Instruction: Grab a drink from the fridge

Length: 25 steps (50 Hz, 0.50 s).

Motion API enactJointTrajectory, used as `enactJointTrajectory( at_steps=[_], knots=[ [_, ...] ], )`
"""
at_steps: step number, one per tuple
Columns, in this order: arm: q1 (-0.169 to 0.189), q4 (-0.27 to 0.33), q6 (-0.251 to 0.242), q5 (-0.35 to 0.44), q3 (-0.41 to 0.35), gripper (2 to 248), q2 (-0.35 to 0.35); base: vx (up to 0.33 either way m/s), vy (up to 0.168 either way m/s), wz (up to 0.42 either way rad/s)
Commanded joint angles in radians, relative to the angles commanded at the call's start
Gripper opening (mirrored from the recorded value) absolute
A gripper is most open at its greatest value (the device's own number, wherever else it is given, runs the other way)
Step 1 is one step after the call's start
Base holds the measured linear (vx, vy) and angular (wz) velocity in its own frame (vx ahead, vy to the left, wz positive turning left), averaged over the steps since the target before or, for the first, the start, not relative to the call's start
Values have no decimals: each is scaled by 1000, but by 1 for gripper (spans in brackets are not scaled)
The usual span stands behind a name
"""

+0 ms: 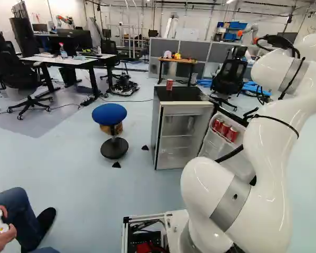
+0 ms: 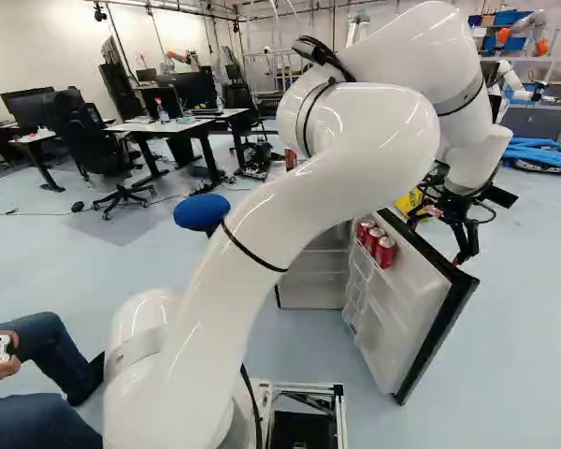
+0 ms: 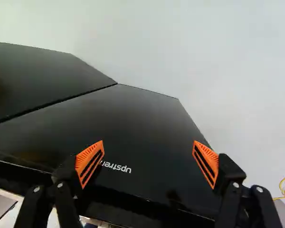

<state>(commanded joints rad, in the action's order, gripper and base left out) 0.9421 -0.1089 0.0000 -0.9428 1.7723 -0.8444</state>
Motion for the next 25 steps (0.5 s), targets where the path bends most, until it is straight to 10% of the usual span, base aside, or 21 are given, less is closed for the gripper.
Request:
enactJointTrajectory(
  at_steps=[25],
  knots=[
    [3, 0, 0, -15, -93, 247, 54, 0, 0, 0]
  ],
)
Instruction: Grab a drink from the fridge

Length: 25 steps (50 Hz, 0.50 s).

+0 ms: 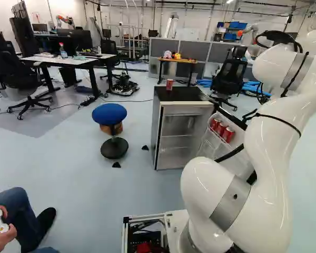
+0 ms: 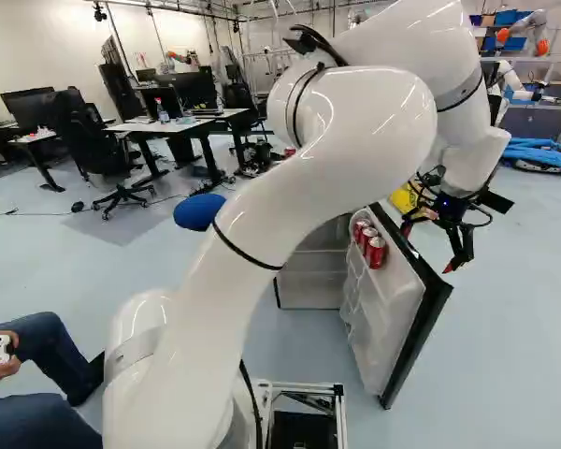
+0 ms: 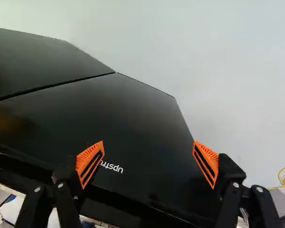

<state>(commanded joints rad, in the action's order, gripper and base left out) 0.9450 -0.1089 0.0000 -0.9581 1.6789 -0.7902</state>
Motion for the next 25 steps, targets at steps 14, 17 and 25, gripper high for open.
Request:
enactJointTrajectory(
  at_steps=[14, 17, 25],
  knots=[
    [-2, 0, 0, 0, -61, 247, 35, 0, 0, 0],
    [-3, 0, 0, 0, -74, 247, 43, 0, 0, 0],
    [-7, 0, 0, 0, -113, 247, 65, 0, 0, 0]
  ],
)
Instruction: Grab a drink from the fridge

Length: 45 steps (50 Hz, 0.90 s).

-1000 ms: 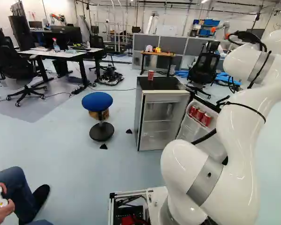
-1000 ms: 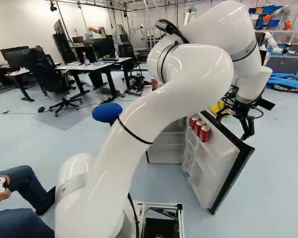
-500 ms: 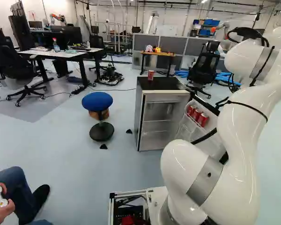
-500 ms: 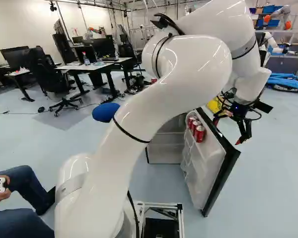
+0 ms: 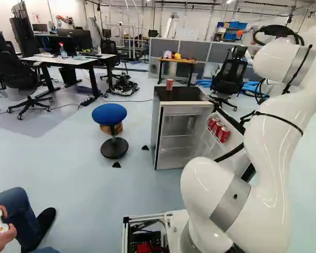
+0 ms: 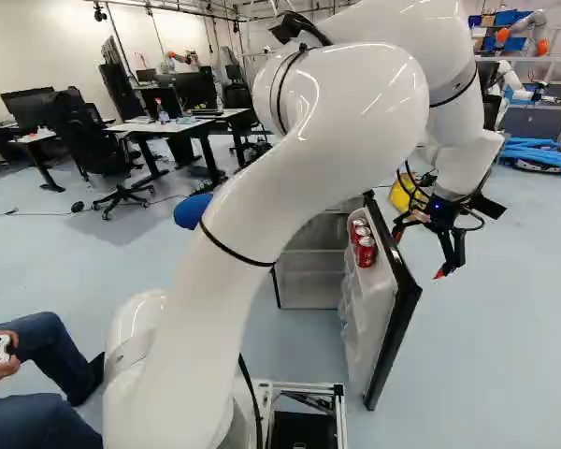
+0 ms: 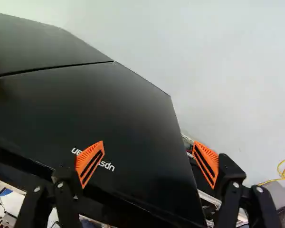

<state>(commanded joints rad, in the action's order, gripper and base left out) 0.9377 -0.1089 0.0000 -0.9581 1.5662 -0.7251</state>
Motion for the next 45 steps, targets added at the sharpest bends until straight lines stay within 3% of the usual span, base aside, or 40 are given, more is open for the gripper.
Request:
enactJointTrajectory(
  at_steps=[45],
  knots=[
    [-45, 0, 0, 12, -244, 247, 142, 0, 0, 0]
  ],
)
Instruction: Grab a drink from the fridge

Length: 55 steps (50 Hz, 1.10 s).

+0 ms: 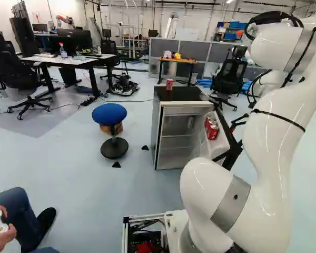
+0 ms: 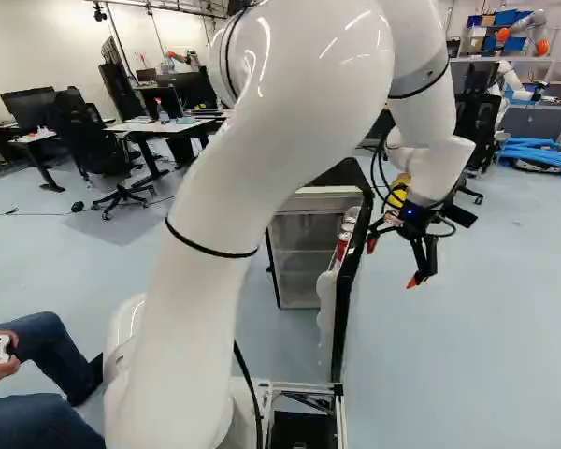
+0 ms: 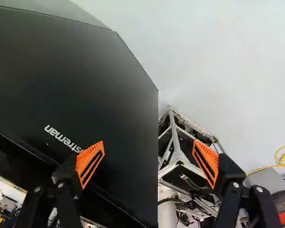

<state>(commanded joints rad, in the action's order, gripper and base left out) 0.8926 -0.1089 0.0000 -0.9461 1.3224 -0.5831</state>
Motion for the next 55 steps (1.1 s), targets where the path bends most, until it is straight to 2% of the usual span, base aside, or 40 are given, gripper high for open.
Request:
enactJointTrajectory(
  at_steps=[19, 55],
  knots=[
    [-25, 0, 0, 33, -99, 247, 58, 0, 0, 0],
    [-82, 0, 0, 169, -278, 247, 169, 0, 0, 0]
  ],
)
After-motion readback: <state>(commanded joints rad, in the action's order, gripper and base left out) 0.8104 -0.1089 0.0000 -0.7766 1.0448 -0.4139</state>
